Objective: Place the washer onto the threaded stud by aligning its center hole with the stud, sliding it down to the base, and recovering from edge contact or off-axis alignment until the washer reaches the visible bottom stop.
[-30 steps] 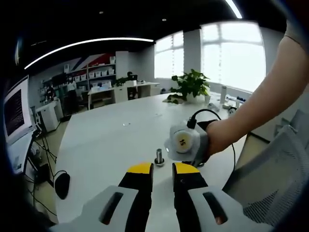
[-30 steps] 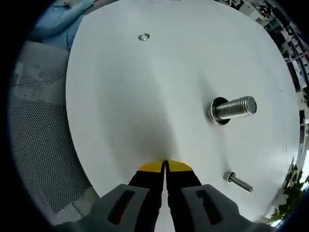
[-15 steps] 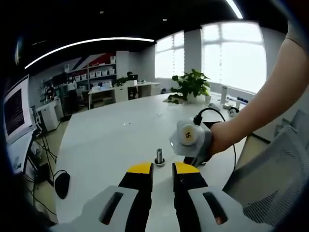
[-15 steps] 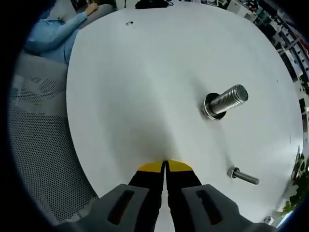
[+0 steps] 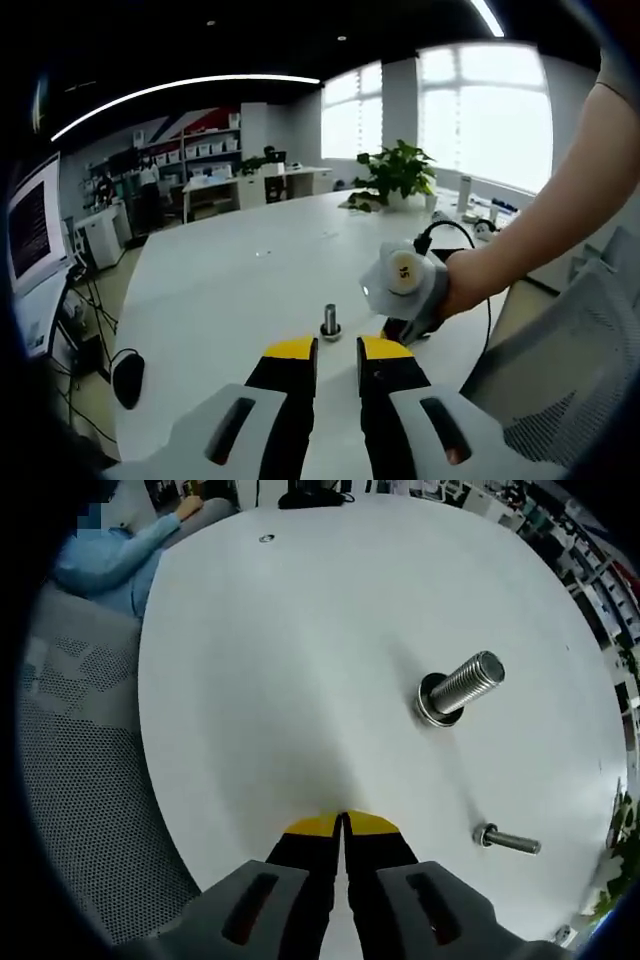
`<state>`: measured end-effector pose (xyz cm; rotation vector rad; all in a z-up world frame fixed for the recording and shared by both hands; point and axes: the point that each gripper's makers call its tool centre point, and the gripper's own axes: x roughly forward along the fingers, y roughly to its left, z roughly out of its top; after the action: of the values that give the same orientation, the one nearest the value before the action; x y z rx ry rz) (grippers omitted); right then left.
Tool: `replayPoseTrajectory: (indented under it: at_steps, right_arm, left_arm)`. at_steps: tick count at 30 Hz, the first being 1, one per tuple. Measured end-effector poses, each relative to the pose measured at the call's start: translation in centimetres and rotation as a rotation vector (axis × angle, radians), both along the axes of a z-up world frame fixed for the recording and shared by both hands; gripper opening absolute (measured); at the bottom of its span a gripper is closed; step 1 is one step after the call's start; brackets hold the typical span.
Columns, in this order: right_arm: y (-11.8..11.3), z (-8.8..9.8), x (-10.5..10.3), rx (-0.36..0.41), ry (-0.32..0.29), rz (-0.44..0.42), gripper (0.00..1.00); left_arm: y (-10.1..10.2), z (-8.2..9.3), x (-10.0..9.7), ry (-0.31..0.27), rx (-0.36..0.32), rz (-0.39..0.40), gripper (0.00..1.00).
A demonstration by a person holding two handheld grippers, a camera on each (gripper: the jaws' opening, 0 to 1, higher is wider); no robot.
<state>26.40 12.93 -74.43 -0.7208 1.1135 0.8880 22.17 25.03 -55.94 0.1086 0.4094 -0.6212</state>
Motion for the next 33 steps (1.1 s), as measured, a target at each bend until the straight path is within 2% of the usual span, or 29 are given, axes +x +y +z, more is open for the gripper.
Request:
replayPoseTrajectory:
  at_steps: [2,4,6,8,9,13,18,20,21,23,25,26,27,30,33]
  right_arm:
    - [-0.4,0.1,-0.3,0.02,0.015,-0.046,0.07]
    - [-0.7,0.1,-0.5,0.029,-0.002,-0.047,0.1]
    - [-1.4,0.1,-0.8,0.068,-0.013,-0.104,0.13]
    - [-1.9,0.1,-0.9,0.089,-0.024,-0.147,0.2]
    - [-2.1,0.4,-1.0,0.127,-0.037,-0.171,0.22]
    - [-3.1,3.0,-0.6,0.261,-0.115,-0.266,0.22]
    - [-4.7,5.9,-0.9,0.367,-0.169,-0.357,0.24]
    - [-5.6,7.1,-0.9,0.396,-0.211,-0.388,0.24]
    - [-6.0,8.0,-0.8,0.422,-0.235,-0.417,0.24]
    - [-6.1,9.4,-0.6,0.486,-0.242,-0.486,0.25]
    - [-6.3,11.5,0.1,0.56,-0.286,-0.549,0.25]
    - [-6.3,11.9,0.2,0.571,-0.297,-0.555,0.26]
    - [-6.5,13.3,0.5,0.6,-0.332,-0.571,0.26]
    - [-6.8,15.4,0.7,0.646,-0.403,-0.587,0.26]
    - [-7.3,16.5,0.5,0.687,-0.449,-0.603,0.27]
  left_arm:
    - [0.0,-0.1,0.0,0.005,0.0,-0.001,0.13]
    - [-0.1,-0.2,-0.1,0.009,0.0,-0.004,0.13]
    - [-0.1,-0.3,-0.1,0.012,0.001,-0.006,0.14]
    - [-0.2,-0.4,-0.1,0.018,0.002,-0.01,0.14]
    - [-0.3,-0.5,-0.2,0.022,0.004,-0.015,0.14]
    - [-0.6,-0.8,-0.3,0.03,0.008,-0.025,0.14]
    - [-0.3,-1.3,-0.2,0.06,-0.001,-0.015,0.14]
    - [-0.2,-1.4,-0.1,0.064,0.001,-0.011,0.14]
    - [-0.2,-1.5,-0.1,0.066,0.003,-0.01,0.14]
    - [-0.4,-1.6,-0.1,0.072,0.005,-0.014,0.14]
    - [-0.4,-1.7,-0.2,0.07,0.011,-0.017,0.14]
    - [-0.4,-1.6,-0.2,0.068,0.011,-0.017,0.14]
    - [-0.3,-1.5,-0.1,0.066,0.006,-0.012,0.14]
    - [0.2,-1.2,0.3,0.059,-0.002,0.005,0.14]
    - [0.6,-1.3,0.5,0.071,-0.018,0.024,0.14]
